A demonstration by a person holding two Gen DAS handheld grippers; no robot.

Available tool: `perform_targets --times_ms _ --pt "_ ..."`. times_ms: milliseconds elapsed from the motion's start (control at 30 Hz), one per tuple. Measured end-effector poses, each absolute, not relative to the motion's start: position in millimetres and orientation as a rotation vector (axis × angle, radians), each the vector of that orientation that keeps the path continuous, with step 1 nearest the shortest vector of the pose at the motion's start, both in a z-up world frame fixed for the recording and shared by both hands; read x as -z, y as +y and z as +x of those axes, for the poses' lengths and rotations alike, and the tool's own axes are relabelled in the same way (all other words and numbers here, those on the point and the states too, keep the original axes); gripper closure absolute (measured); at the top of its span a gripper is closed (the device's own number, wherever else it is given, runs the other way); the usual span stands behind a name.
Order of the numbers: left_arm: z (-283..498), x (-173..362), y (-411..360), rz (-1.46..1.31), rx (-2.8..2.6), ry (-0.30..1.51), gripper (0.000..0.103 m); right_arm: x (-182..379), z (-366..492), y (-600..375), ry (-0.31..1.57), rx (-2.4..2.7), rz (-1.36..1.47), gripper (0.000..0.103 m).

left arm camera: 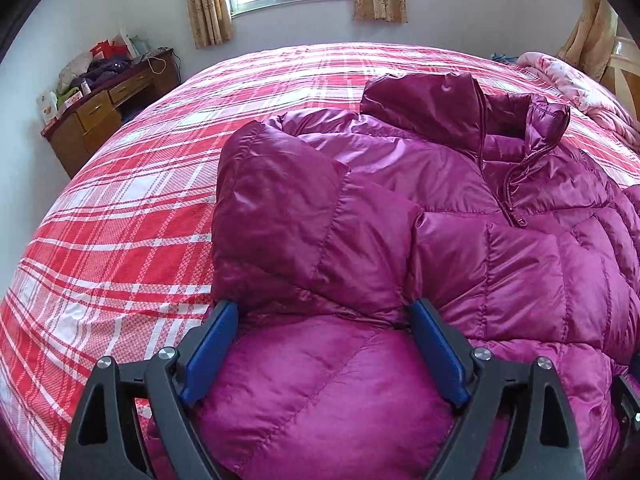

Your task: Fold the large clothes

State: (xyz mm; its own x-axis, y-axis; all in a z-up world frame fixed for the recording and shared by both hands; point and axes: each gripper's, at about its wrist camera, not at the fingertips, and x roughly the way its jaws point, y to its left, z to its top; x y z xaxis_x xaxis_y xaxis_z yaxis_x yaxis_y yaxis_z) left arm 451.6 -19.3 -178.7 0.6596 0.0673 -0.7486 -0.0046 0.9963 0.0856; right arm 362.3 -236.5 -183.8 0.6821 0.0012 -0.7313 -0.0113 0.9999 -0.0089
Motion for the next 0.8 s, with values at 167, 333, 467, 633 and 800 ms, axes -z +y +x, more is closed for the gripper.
perform_targets --times_ms 167,333,467,633,800 --pt "452 179 -18 0.073 -0.040 0.846 0.014 153 351 -239 0.758 0.008 0.019 0.060" --pt "451 179 -17 0.065 -0.037 0.843 0.014 127 367 -225 0.709 -0.030 0.053 0.044" --pt "450 179 -16 0.061 -0.035 0.837 0.014 149 399 -211 0.791 -0.059 0.043 0.045" --pt "442 169 -9 0.016 0.005 0.821 0.014 179 407 -207 0.815 -0.042 0.017 0.047" --pt "452 137 3 -0.078 0.104 0.772 0.014 181 406 -200 0.809 -0.026 -0.020 0.046"
